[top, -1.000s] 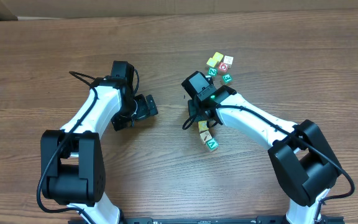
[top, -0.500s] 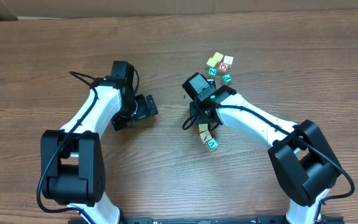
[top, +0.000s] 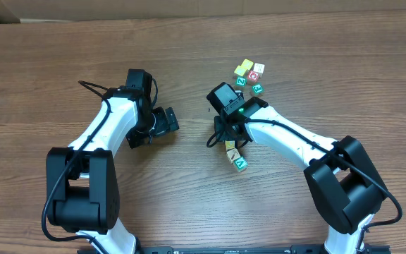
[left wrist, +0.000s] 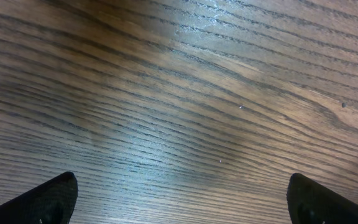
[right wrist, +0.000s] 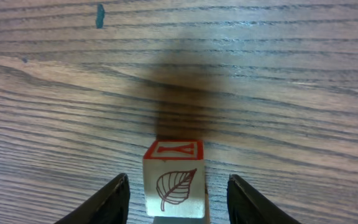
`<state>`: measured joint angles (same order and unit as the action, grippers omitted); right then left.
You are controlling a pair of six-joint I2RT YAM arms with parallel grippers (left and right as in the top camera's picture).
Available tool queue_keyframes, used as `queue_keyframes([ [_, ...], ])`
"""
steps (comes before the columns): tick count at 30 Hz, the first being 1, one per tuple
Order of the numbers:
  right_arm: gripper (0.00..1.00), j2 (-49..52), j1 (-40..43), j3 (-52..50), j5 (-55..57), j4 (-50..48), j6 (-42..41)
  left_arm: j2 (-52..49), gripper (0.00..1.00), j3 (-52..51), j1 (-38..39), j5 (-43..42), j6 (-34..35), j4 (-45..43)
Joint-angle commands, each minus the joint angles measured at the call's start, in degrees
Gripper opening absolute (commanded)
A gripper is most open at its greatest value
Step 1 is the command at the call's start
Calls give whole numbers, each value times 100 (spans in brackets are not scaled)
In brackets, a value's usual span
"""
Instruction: Flip 3 blocks
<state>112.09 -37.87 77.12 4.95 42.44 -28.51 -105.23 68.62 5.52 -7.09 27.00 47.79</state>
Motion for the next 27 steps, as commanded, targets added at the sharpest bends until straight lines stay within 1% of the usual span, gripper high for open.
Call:
queue_keyframes([
  [1, 53, 22, 17, -31, 11, -168, -22, -42, 100, 55, 22, -22, 0, -7],
  [5, 58, 22, 83, -31, 2, -367, -22, -42, 100, 55, 22, -22, 0, -7],
  [11, 58, 50, 35, -31, 7, -223, -22, -42, 100, 55, 22, -22, 0, -7],
  [16, 58, 269, -4, -31, 9, -254, -20, -42, 100, 55, 22, -22, 0, -7],
  [18, 57, 337, -4, -31, 37, -251, -20, -42, 100, 55, 22, -22, 0, -7],
  [19, 53, 345, -2, -31, 57, -251, -17, -42, 100, 55, 22, -22, 0, -7],
  [25, 45, 326, 2, -13, 101, -269, 2, -42, 100, 55, 22, -22, 0, -7],
  [27, 43, 326, 2, -13, 101, -221, 2, -42, 100, 55, 22, -22, 0, -7],
])
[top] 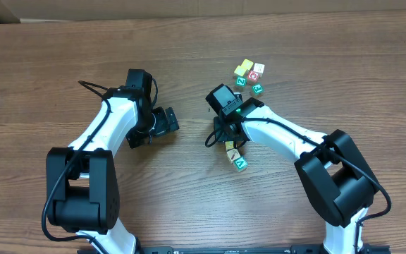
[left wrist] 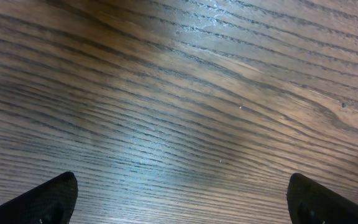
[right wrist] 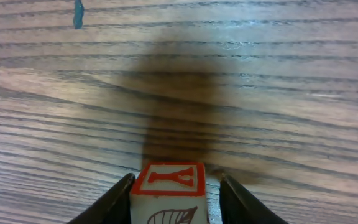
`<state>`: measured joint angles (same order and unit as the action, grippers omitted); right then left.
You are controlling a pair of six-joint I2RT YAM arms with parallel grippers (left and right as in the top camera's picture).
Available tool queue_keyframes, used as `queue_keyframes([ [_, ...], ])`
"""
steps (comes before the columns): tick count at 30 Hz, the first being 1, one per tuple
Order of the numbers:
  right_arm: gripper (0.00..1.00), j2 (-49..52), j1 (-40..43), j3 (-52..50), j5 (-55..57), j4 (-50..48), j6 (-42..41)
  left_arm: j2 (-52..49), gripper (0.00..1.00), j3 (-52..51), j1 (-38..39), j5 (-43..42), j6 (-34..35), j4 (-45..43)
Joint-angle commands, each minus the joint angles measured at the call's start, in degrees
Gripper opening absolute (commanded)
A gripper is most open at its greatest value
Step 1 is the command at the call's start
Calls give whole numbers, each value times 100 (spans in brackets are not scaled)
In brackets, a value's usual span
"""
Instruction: Flip 3 blocks
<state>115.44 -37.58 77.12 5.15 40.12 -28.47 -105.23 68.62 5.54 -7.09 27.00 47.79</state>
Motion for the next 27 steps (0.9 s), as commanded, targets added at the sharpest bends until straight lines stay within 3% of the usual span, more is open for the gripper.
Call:
queue_keyframes([
  [1, 43, -9, -26, -13, 92, 31, -2, -42, 100, 55, 20, -22, 0, -7],
  [10, 43, -9, -28, -13, 225, 247, -2, -42, 100, 55, 20, -22, 0, -7],
  [18, 58, -50, 4, 190, 118, 385, -2, -42, 100, 55, 20, -22, 0, -7],
  [27, 61, -186, 85, 846, -549, 1178, 367, -42, 100, 55, 20, -22, 0, -7],
])
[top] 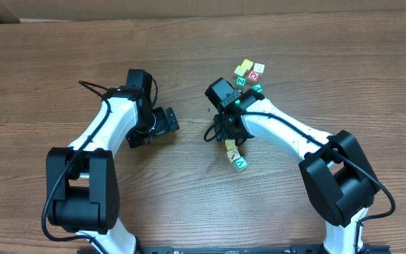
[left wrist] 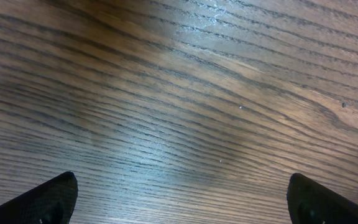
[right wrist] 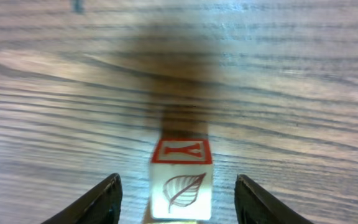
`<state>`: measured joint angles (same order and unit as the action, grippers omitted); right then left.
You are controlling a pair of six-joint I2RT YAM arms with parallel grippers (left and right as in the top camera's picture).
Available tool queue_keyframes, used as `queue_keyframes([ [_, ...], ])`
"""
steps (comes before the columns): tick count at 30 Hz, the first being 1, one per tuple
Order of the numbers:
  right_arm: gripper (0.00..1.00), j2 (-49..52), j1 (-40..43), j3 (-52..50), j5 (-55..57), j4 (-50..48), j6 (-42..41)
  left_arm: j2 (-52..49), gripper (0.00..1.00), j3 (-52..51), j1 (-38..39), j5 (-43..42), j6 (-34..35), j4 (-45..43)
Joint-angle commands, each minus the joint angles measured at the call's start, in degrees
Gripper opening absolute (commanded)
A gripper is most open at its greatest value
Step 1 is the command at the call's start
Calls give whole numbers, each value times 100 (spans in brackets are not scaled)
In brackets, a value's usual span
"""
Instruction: Flip 3 blocks
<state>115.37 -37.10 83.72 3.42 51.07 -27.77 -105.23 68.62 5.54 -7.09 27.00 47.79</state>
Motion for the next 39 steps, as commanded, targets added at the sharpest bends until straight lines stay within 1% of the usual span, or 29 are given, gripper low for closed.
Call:
queue_keyframes([
  [1, 63, -175, 24, 186, -385, 138, 369, -42, 100, 55, 20, -22, 0, -7],
  [2, 65, -155, 13, 186, -341, 190, 407, -42, 100, 55, 20, -22, 0, -7],
  [5, 67, -107, 11, 164, -201, 299, 407, -42, 100, 55, 20, -22, 0, -7],
  [12, 64, -17, 9, -166, -264, 44, 402, -42, 100, 55, 20, -22, 0, -7],
  [18, 64, -17, 9, -365, -273, 37, 402, -42, 100, 55, 20, -22, 0, -7],
  [36, 64, -17, 11, -376, -195, 4, 400, -42, 100, 55, 20, -22, 0, -7],
  [39, 61, -17, 11, -376, -44, 9, 380, -42, 100, 55, 20, -22, 0, -7],
])
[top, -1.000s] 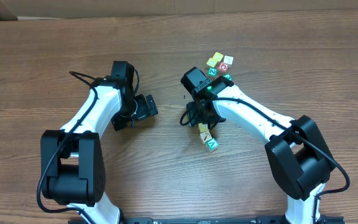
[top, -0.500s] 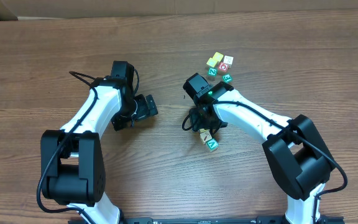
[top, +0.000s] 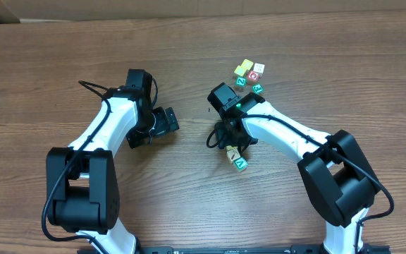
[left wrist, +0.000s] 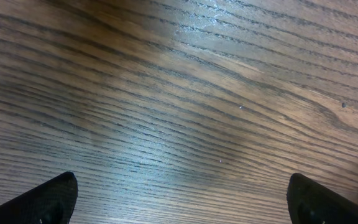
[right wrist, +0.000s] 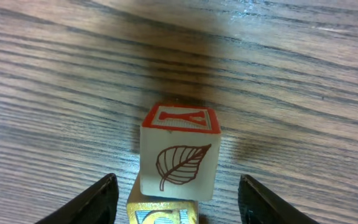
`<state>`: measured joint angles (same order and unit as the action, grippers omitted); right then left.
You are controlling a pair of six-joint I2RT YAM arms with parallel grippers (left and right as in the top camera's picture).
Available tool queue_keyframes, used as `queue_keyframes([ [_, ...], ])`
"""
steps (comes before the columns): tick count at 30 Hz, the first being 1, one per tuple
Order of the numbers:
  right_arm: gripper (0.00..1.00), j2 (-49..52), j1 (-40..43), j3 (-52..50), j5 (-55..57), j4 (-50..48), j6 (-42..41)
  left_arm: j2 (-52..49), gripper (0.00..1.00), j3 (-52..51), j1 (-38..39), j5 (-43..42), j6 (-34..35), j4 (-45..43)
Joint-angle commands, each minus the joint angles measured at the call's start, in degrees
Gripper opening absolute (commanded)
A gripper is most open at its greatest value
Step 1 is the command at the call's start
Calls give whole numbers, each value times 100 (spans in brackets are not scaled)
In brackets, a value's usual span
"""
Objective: Flip 3 blocks
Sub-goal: 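Lower the red Y block onto the yellow G block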
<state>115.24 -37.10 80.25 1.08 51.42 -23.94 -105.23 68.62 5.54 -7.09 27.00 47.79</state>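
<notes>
In the right wrist view a white block [right wrist: 179,152] with a red Y face and a brown leaf face stands on the wood. It touches a yellow block [right wrist: 163,215] at the bottom edge. My right gripper [right wrist: 182,205] is open, a finger on either side of the leaf block and well apart from it. From overhead the right gripper [top: 231,137] hovers just above a small group of blocks [top: 234,155], one with a green V [top: 240,164]. My left gripper [left wrist: 182,202] is open over bare wood, and overhead it lies to the left [top: 162,121].
A cluster of several small blocks [top: 249,74] lies behind the right arm at the upper right. The brown wooden table [top: 62,63] runs to all sides. A black cable hangs by the right gripper [top: 211,137].
My right gripper has shifted slightly toward the near blocks. The leaf block looks larger in the wrist view and the yellow block now shows below it. Both grippers stay open; the left arm is still.
The right gripper's fingers stood open around the leaf block, then lay close against its sides. After that they were wide open with the block standing free, the Y and leaf faces showing as before. The left arm never moved.
</notes>
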Motion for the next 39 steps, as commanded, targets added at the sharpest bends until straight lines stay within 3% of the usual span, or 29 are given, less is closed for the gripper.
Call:
queue_keyframes([
  [1, 61, -4, 11, -28, 227, -24, 0, -42, 100, 55, 20, -20, -2, -7],
  [39, 61, -4, 11, -28, 492, 13, -160, -42, 100, 55, 20, -22, 0, -7],
])
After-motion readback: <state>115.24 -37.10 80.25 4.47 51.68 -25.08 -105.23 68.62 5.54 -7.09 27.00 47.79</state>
